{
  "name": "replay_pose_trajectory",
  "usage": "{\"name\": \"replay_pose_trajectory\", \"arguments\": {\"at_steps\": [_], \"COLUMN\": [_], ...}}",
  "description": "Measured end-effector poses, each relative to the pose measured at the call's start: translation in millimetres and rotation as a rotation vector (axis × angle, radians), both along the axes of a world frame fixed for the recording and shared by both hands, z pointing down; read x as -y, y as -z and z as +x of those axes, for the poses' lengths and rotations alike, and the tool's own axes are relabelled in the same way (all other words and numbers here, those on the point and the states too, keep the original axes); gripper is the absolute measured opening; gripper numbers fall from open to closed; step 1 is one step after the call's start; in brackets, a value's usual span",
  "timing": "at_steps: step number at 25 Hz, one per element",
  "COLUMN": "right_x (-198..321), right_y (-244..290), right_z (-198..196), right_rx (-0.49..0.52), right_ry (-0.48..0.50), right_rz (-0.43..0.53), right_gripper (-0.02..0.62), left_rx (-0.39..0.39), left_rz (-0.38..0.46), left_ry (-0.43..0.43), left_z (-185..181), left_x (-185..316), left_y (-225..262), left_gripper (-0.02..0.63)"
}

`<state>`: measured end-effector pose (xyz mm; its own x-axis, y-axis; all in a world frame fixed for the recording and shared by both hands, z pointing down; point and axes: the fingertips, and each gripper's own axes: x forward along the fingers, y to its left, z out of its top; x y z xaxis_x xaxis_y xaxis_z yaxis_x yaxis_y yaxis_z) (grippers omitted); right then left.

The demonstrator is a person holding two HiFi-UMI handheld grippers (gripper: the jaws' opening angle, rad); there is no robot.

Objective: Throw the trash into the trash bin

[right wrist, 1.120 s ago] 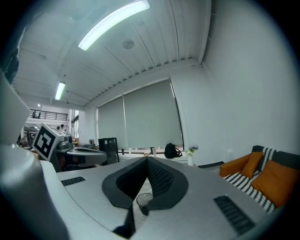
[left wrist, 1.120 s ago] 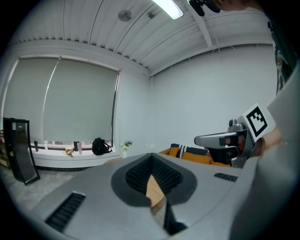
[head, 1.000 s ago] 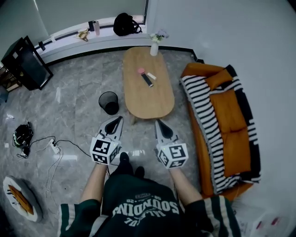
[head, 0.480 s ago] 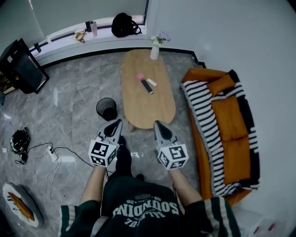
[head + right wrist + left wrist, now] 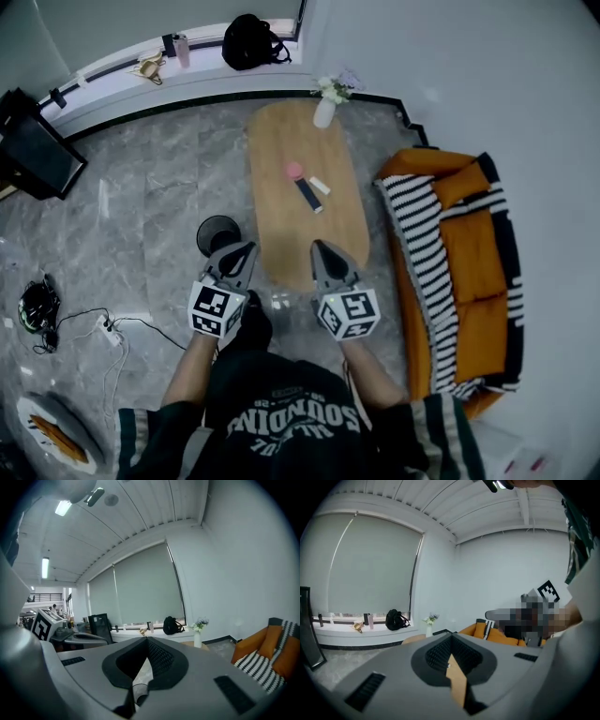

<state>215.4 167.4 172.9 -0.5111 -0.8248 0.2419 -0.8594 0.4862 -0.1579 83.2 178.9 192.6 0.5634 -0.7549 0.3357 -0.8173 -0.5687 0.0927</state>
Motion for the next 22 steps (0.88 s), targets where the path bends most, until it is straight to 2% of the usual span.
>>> {"name": "replay_pose_trajectory", "arguments": {"at_steps": [5, 11, 22], "right_x": [52, 95, 154], "right_y": [6, 2, -14], "right_z": [-17, -14, 3], "right_rx": [-0.004, -0.019, 0.007], "right_ry": [-0.033, -0.059, -0.044], "right_rz": [0.006, -0.005, -0.033], "right_gripper": [-0.003, -0.003, -0.003], "left_rx": [-0.016, -0.023, -0.013], "left_rz": [-0.012, -0.013, -0.037], "left_ry": [-0.037, -0.078, -0.08], "left_z": [-15, -5, 16], "left_x": [60, 116, 169], "left_y": [-4, -7, -16], "left_gripper": [-0.002, 0.0, 0.0]}}
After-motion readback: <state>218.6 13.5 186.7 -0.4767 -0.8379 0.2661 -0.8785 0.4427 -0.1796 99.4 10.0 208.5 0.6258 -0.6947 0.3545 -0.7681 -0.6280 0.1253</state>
